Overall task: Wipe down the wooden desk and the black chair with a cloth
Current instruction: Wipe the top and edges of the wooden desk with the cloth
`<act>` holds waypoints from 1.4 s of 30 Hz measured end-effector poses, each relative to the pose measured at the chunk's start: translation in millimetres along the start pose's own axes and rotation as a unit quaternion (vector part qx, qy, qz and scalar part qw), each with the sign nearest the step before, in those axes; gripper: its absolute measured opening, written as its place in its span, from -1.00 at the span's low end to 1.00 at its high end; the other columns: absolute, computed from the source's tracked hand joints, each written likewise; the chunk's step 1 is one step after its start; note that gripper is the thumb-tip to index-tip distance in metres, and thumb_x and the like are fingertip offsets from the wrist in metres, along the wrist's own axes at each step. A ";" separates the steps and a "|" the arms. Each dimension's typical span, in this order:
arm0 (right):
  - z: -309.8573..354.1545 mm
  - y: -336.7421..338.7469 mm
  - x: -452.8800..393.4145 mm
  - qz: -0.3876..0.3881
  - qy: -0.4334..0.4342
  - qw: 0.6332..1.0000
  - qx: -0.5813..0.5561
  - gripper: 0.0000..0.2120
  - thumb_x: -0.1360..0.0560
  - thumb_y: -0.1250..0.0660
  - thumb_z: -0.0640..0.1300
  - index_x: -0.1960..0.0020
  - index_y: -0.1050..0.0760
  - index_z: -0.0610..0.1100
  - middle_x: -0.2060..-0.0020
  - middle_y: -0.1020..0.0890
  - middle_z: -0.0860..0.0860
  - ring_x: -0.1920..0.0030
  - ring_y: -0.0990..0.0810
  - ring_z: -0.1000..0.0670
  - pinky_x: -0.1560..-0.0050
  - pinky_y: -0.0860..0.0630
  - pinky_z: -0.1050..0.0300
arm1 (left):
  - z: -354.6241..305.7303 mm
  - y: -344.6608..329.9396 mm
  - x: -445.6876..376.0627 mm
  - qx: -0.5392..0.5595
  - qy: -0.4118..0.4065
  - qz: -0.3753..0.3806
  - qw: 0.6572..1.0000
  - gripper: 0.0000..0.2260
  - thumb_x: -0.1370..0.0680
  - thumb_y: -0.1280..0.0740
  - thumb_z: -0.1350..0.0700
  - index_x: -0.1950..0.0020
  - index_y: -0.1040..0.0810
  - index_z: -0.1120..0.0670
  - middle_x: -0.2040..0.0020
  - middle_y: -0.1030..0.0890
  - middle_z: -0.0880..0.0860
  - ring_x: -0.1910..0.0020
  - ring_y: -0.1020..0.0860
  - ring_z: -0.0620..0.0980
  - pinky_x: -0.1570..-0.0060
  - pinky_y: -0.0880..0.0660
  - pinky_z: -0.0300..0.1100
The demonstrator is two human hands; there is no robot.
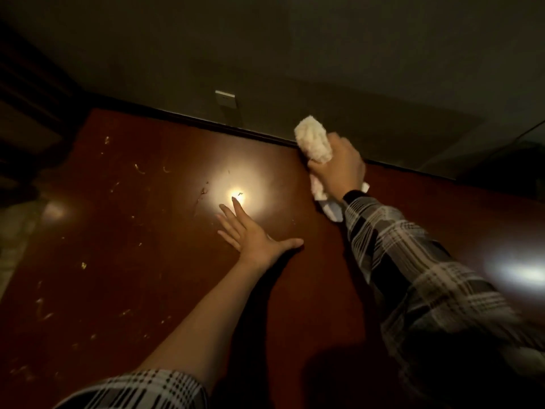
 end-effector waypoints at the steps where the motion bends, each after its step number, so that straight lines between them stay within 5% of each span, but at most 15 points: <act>1: 0.3 -3.1 -6.3 0.008 0.003 0.999 0.039 -0.59 -0.42 -0.40 0.02 -0.19 -0.42 -0.11 -0.06 -0.52 -0.14 -0.08 -0.51 -0.18 0.01 -0.41 -0.03 | 3.3 5.0 3.9 0.011 -0.016 -0.023 1.000 0.34 -0.14 -0.56 -0.25 -0.49 0.40 0.08 -0.46 0.45 0.15 -0.41 0.49 0.11 -0.31 0.47 0.02; 8: 26.3 -49.8 38.0 0.061 0.033 0.992 0.107 -0.59 -0.42 -0.40 0.03 -0.20 -0.41 -0.07 -0.07 -0.51 -0.11 -0.08 -0.48 -0.17 0.06 -0.28 0.02 | 57.4 28.5 9.6 -0.040 0.104 -0.078 0.991 0.16 -0.28 -0.29 -0.46 -0.51 0.32 0.13 -0.49 0.39 0.17 -0.43 0.44 0.14 -0.33 0.43 0.13; 14: 46.7 -70.4 87.0 0.148 0.136 0.976 0.082 -0.54 -0.40 -0.43 0.08 -0.24 -0.43 -0.04 0.03 -0.51 -0.03 -0.03 -0.49 -0.10 0.11 -0.22 0.09 | 70.7 25.6 9.9 -0.075 0.068 -0.075 0.992 -0.23 -0.57 -0.07 -0.26 -0.52 0.33 0.06 -0.47 0.44 0.11 -0.43 0.44 0.12 -0.35 0.43 0.09; 19: 21.7 -41.9 37.3 0.060 0.055 0.993 0.083 -0.59 -0.42 -0.41 0.05 -0.19 -0.42 -0.09 -0.04 -0.52 -0.10 -0.05 -0.49 -0.14 0.11 -0.24 0.08 | 74.4 20.0 4.3 -0.081 0.071 -0.016 0.994 -0.21 -0.55 0.03 -0.33 -0.46 0.45 0.06 -0.39 0.56 0.12 -0.36 0.54 0.14 -0.30 0.48 0.13; 24: 24.4 -53.6 49.7 0.051 0.055 0.990 0.122 -0.60 -0.40 -0.41 0.05 -0.14 -0.41 -0.10 -0.03 -0.51 -0.10 -0.07 -0.48 -0.14 0.05 -0.30 0.02 | 73.4 17.3 3.0 -0.101 0.082 0.018 0.991 -0.17 -0.51 0.10 -0.39 -0.41 0.53 0.09 -0.34 0.61 0.15 -0.32 0.58 0.18 -0.28 0.48 0.17; 35: 52.5 -88.4 170.2 0.188 0.050 0.980 0.041 -0.54 -0.40 -0.41 0.06 -0.26 -0.44 0.01 -0.12 -0.54 -0.01 -0.14 -0.49 -0.08 0.00 -0.35 0.07 | 67.4 25.3 11.1 -0.074 0.093 0.005 0.993 -0.26 -0.54 0.19 -0.35 -0.49 0.39 0.08 -0.42 0.51 0.17 -0.39 0.50 0.15 -0.33 0.43 0.18; 38: 40.7 -58.6 146.8 0.134 0.011 0.991 0.004 -0.56 -0.40 -0.42 0.02 -0.25 -0.46 -0.03 -0.10 -0.56 -0.06 -0.11 -0.51 -0.13 0.06 -0.35 0.09 | 70.2 29.6 15.4 -0.006 0.053 0.000 0.999 -0.36 -0.58 0.18 -0.28 -0.51 0.34 0.03 -0.44 0.48 0.12 -0.41 0.48 0.10 -0.34 0.45 0.11; 42: 14.2 -45.0 138.8 0.069 -0.023 0.991 0.115 -0.64 -0.42 -0.41 0.01 -0.14 -0.43 -0.09 -0.01 -0.51 -0.10 -0.05 -0.49 -0.17 0.04 -0.33 0.00 | 79.2 41.1 25.2 0.088 -0.033 -0.040 0.995 -0.47 -0.65 0.16 -0.12 -0.53 0.27 0.06 -0.50 0.37 0.07 -0.45 0.42 0.01 -0.36 0.43 -0.01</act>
Point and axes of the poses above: each hand's wrist, its own x-axis away from the middle knuckle, its own y-axis out of the back of the hand, z = x × y, the point moved 9 cm from there along -x, towards the middle knuckle
